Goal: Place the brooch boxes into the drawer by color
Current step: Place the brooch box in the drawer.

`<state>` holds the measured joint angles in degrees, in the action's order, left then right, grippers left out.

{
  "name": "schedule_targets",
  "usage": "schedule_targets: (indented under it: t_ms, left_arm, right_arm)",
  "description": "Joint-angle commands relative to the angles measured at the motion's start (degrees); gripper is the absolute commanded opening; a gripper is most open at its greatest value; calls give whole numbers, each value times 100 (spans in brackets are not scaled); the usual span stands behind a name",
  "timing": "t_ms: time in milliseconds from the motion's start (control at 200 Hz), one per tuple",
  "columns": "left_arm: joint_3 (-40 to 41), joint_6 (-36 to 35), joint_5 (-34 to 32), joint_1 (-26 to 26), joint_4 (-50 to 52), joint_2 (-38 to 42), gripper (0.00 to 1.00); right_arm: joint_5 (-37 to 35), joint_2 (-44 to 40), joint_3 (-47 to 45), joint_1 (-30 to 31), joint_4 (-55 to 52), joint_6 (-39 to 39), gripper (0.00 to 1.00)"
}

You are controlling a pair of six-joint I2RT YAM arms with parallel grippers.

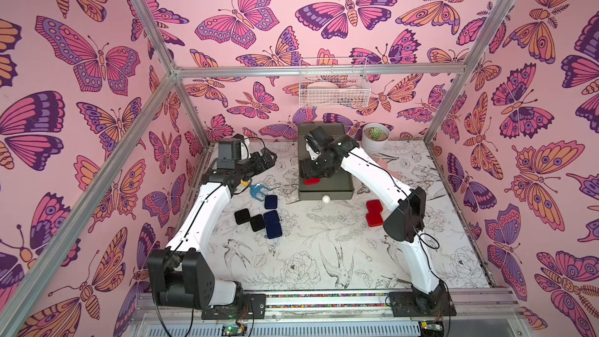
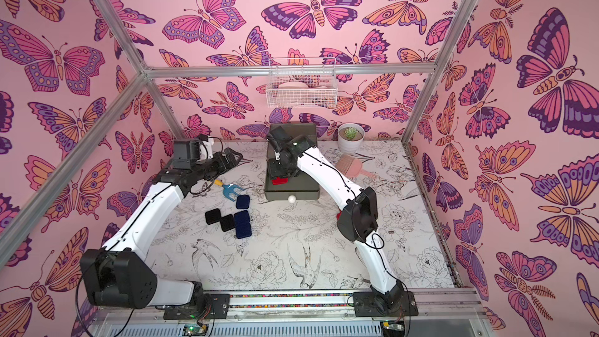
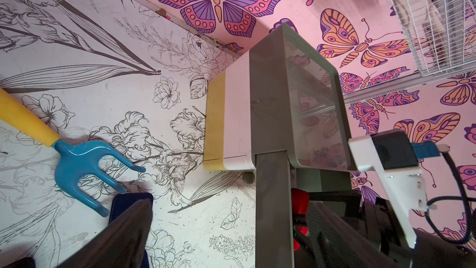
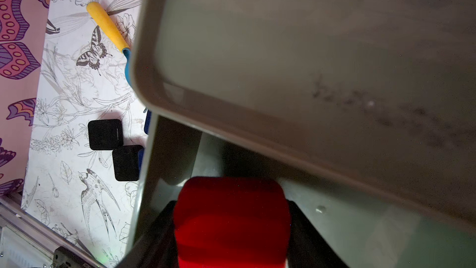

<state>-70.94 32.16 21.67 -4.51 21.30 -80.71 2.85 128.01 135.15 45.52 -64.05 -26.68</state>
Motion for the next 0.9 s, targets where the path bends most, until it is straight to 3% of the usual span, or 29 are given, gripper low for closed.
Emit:
schedule_targets:
  t_ms: [0, 110, 281, 726, 822, 892]
  left_arm:
    - [116, -52, 128, 31, 49, -14, 100]
    - [146, -57, 129, 37, 50, -6, 100]
    - [154, -53, 143, 39, 50, 16, 100]
    - [98, -20, 160, 41, 50, -17, 100]
    - [99, -18, 160, 43, 49, -26, 100]
    - [100, -11, 156, 46, 48, -31, 100]
  right_arm:
    - [-153, -45, 13, 36, 89, -275, 66]
    - [-153, -99, -51, 8, 156, -288, 73]
    - [-128, -249, -228, -60, 206, -228, 76]
    - [-405, -1201, -1026, -147, 464, 183, 72]
    - [-456, -1376, -1314, -199, 534, 206, 65]
    - [-514, -1466, -1575, -274, 595, 199, 48]
